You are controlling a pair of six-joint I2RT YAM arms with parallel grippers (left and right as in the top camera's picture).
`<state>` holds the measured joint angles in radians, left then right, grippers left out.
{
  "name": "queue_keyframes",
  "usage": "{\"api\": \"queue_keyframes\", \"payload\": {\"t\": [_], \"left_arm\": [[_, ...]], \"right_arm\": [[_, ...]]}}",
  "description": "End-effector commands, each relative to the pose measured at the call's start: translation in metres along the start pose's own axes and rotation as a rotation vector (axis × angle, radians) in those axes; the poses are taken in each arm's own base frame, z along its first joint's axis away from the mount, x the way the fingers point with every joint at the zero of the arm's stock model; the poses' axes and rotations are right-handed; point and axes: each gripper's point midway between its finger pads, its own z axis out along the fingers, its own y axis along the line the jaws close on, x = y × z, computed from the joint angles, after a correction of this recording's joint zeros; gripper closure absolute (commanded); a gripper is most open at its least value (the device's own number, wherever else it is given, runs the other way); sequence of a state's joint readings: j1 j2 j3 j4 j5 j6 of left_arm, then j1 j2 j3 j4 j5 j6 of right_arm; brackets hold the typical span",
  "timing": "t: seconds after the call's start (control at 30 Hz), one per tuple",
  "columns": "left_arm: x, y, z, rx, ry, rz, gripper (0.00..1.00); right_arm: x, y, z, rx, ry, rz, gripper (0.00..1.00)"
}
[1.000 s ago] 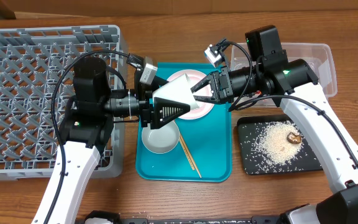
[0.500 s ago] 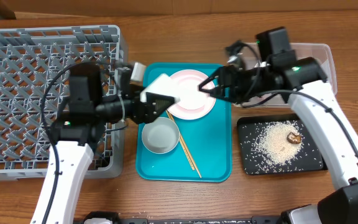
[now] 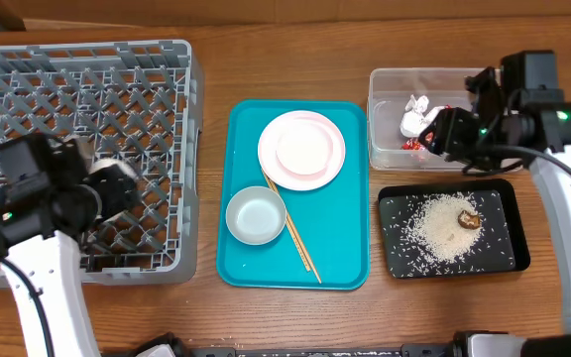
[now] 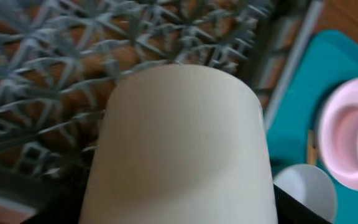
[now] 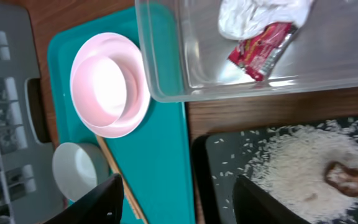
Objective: Sort waste into correct bins and load items into the dishwasher
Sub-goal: 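Carry the white cup with the left gripper and set it in the dish rack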
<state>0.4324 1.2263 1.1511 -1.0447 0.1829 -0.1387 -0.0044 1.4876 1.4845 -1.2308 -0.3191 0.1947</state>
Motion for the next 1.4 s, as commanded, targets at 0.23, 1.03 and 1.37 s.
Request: {"api": "queue_keyframes", "payload": {"t": [0.23,1.03,1.37], "left_arm": [[0.001,0.058,0.041,-0.259,0.118,-0.068,0.84],[-0.028,-0.089,-0.021,0.172,0.054,0.215,0.0],[0.096,-0.211,0.03,0.241,0.295,0.745,0.0]], "right_arm": [[0.004,-0.01,-0.007,0.068,-0.004,-0.034,0.42],[0.009,-0.011,-0.007,0.074,0.019,-0.031,0.41],[0.01,-0.011,-0.007,0.074,0.019,-0.03,0.34]]}}
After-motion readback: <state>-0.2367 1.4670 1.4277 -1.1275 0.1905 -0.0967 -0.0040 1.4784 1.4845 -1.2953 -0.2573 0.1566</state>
